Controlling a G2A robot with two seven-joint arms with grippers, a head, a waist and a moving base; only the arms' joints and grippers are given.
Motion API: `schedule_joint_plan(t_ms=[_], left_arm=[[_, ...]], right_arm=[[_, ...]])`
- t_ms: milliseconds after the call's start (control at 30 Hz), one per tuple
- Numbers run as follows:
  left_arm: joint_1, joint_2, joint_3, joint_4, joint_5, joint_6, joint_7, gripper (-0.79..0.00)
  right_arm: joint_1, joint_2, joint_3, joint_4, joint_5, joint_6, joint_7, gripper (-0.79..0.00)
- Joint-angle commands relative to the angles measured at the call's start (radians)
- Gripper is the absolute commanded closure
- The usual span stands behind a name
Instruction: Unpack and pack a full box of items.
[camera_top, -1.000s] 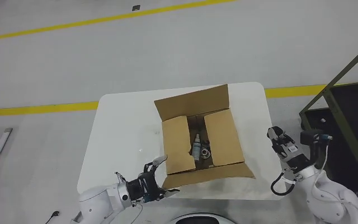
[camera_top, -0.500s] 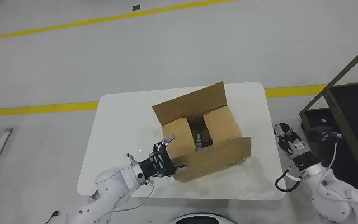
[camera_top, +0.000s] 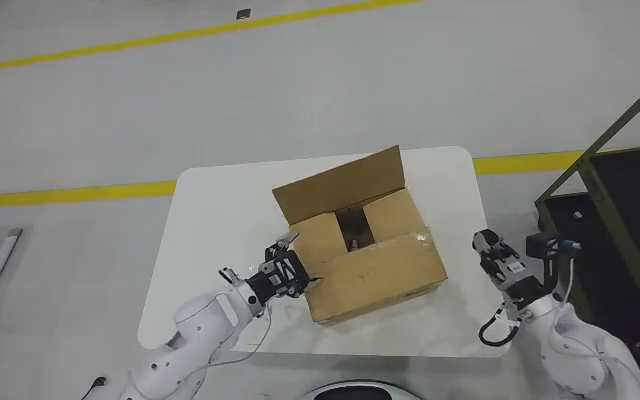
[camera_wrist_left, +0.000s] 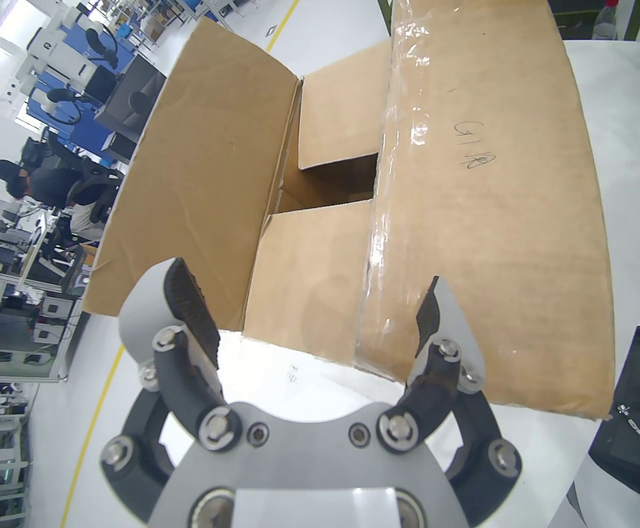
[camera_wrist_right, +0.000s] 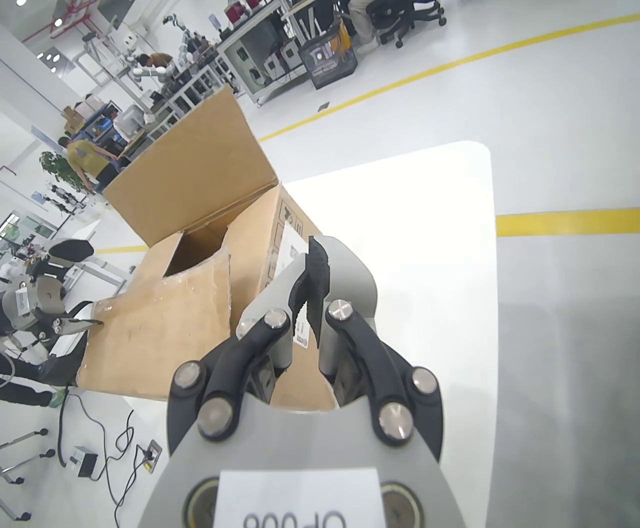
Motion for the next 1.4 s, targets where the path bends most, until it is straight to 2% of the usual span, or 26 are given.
schedule_joint_plan(t_ms=[0, 300, 633, 800, 967, 1133, 1367], left_arm=[[0.008, 0.002, -0.012, 0.003, 0.001, -0.003, -0.004, -0.785], [0.024, 0.006, -0.047, -0.008, 0.0, -0.021, -0.009, -0.785], [0.038, 0.007, -0.074, 0.002, -0.006, -0.033, -0.013, -0.785], [0.042, 0.008, -0.086, 0.004, -0.005, -0.028, -0.02, -0.785], [0.049, 0.007, -0.095, 0.005, 0.0, -0.009, -0.02, -0.785], [0.058, 0.006, -0.104, -0.011, -0.014, 0.0, -0.021, -0.785], [0.104, 0.013, -0.145, -0.067, 0.003, -0.01, -0.036, -0.785]], right_arm=[[0.003, -0.002, -0.024, 0.012, -0.008, -0.008, -0.001, 0.0], [0.01, -0.008, -0.116, 0.025, -0.033, -0.035, 0.017, 0.0], [-0.011, -0.012, -0.165, -0.016, 0.004, -0.069, 0.051, 0.0], [-0.042, -0.009, -0.15, -0.062, 0.031, -0.083, 0.085, 0.0], [-0.059, -0.006, -0.073, -0.105, 0.042, -0.037, 0.076, 0.0], [0.0, -0.004, -0.044, -0.139, 0.037, -0.025, 0.073, 0.0], [0.136, -0.007, -0.16, -0.088, -0.009, -0.057, 0.103, 0.0]])
